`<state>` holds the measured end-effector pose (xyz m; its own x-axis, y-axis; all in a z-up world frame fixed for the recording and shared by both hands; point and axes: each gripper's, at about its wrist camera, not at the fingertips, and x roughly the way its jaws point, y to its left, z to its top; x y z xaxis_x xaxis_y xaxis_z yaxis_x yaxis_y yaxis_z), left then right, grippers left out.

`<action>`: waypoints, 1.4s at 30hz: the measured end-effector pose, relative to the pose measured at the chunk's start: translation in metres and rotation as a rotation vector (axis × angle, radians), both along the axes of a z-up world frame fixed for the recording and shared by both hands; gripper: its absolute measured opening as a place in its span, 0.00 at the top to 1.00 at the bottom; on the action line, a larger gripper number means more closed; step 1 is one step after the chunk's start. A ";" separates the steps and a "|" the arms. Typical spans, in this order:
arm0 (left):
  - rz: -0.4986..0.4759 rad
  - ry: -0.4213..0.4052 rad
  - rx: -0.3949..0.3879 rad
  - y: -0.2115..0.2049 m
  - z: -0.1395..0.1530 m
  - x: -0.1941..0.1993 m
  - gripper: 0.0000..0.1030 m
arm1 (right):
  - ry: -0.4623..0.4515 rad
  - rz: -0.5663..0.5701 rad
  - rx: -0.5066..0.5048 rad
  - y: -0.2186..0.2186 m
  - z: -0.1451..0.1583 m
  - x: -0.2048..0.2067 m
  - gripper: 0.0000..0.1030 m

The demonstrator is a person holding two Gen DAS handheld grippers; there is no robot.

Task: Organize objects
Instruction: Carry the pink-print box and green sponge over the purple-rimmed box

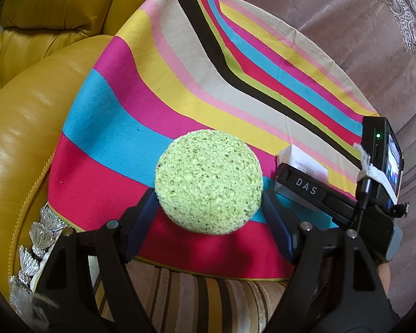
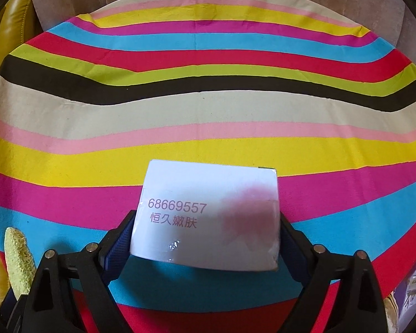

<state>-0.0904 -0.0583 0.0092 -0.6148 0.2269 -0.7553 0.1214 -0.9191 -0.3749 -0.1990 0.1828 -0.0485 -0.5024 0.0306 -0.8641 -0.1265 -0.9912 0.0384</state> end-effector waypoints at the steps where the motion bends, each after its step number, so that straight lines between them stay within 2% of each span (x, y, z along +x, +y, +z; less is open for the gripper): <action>1: -0.002 0.003 -0.003 0.000 0.001 0.000 0.24 | 0.004 0.002 0.003 0.000 0.001 0.002 0.10; 9: -0.030 0.019 -0.042 0.010 0.005 0.000 0.24 | 0.023 0.000 0.000 0.013 0.015 0.021 0.10; 21: -0.130 0.033 -0.095 0.045 0.018 0.011 0.24 | 0.042 -0.015 -0.022 0.042 0.031 0.063 0.10; 42: -0.408 0.055 -0.139 0.161 0.037 0.038 0.24 | 0.090 -0.209 -0.058 0.151 0.057 0.158 0.10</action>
